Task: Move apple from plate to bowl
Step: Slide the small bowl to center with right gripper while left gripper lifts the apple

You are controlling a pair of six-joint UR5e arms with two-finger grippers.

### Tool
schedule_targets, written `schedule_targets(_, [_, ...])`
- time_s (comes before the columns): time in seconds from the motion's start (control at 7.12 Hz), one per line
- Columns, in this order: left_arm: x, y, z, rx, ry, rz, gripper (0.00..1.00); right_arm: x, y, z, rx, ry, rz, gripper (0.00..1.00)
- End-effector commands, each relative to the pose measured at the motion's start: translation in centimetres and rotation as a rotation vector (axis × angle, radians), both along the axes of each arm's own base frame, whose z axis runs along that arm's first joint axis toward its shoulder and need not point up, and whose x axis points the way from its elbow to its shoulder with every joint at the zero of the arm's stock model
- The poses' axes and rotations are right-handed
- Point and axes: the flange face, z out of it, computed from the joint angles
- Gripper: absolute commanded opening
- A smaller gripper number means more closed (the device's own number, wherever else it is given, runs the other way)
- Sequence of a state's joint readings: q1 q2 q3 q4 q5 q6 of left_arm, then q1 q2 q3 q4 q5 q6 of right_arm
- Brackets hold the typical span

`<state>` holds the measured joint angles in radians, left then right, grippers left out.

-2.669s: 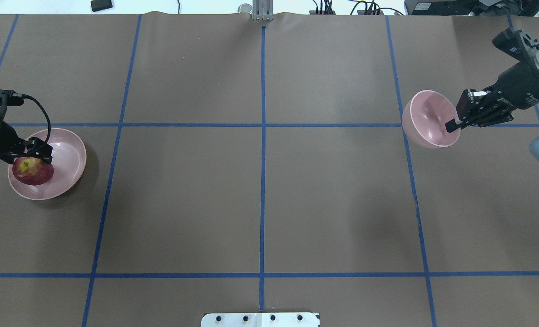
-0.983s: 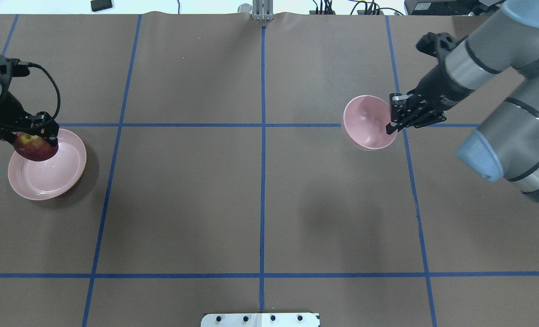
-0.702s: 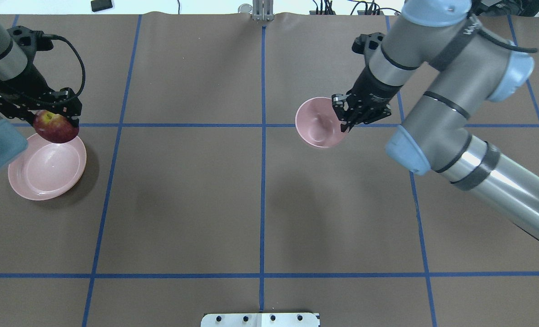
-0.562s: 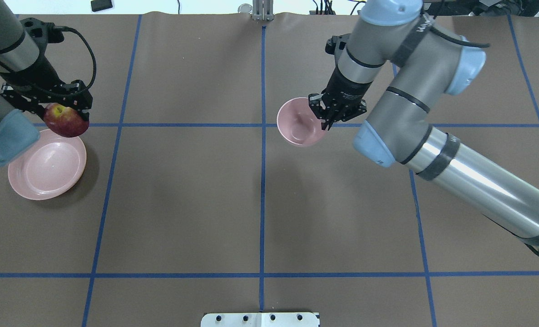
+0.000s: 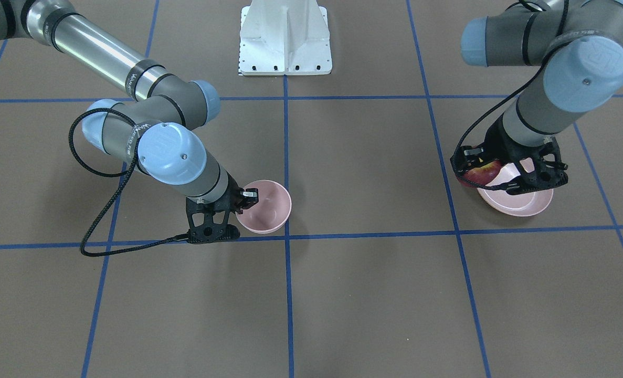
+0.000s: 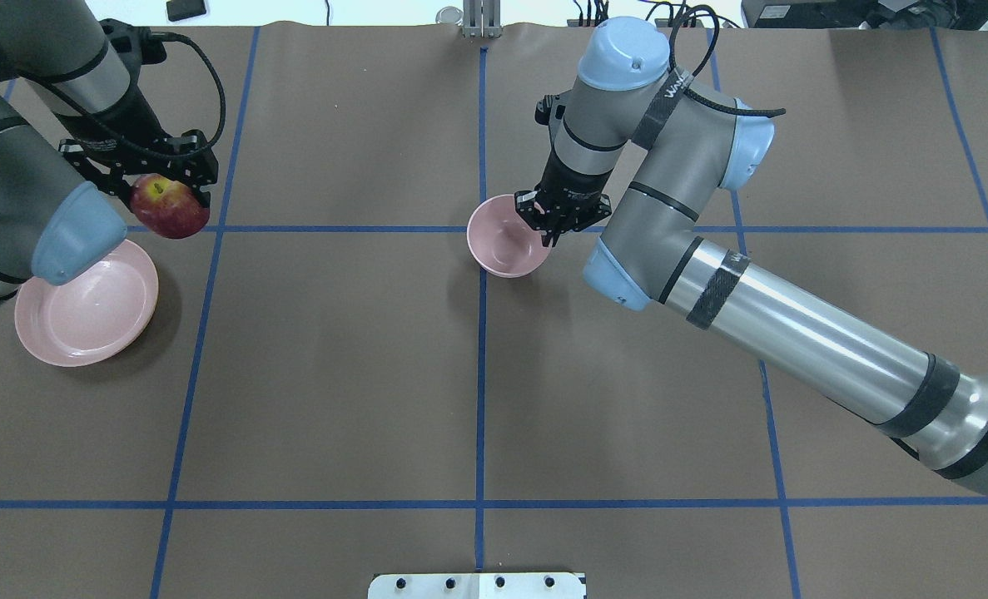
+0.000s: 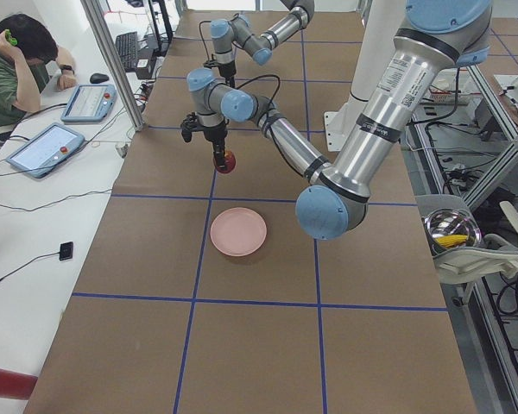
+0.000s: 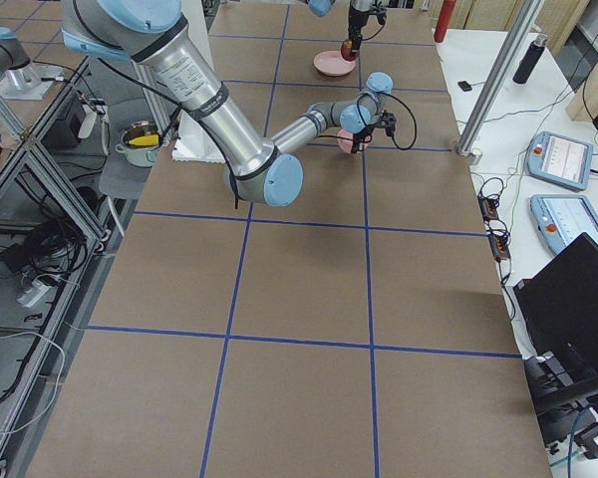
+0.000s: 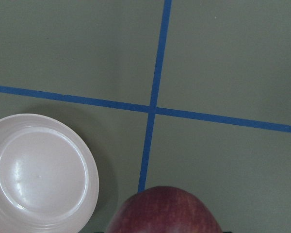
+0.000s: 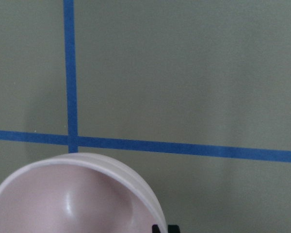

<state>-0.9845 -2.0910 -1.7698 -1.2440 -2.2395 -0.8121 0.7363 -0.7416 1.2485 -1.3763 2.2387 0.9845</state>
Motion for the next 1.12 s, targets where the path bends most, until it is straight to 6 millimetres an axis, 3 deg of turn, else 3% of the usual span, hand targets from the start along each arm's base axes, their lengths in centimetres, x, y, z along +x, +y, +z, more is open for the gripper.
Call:
schedule_targets(0.0, [0.8, -0.1, -0.5, -0.002, 0.002, 0.003, 0.0, -1.5, 1.2, -0.3, 0.005, -0.003, -0.023, 0.0])
schedule_targets(0.56, [1.3, 0.1, -1.0, 0.003, 0.006, 0.011, 0.0, -2.6, 1.9, -1.0, 0.02, -0.025, -0.036, 0.03])
schedule_targets(0.7, [1.6, 0.3, -1.2, 0.005, 0.008, 0.013, 0.0, -2.7, 1.8, -1.1, 0.014, -0.023, -0.032, 0.66])
schedule_targets(0.84, [3.1, 0.6, -2.8, -0.022, 0.016, -0.013, 0.0, -2.7, 1.6, -1.5, -0.056, -0.017, 0.017, 0.99])
schedule_targets(0.98, [5.2, 1.4, -5.3, -0.046, 0.035, -0.04, 0.0, -2.0, 0.9, -3.3, -0.061, -0.037, 0.031, 1.0])
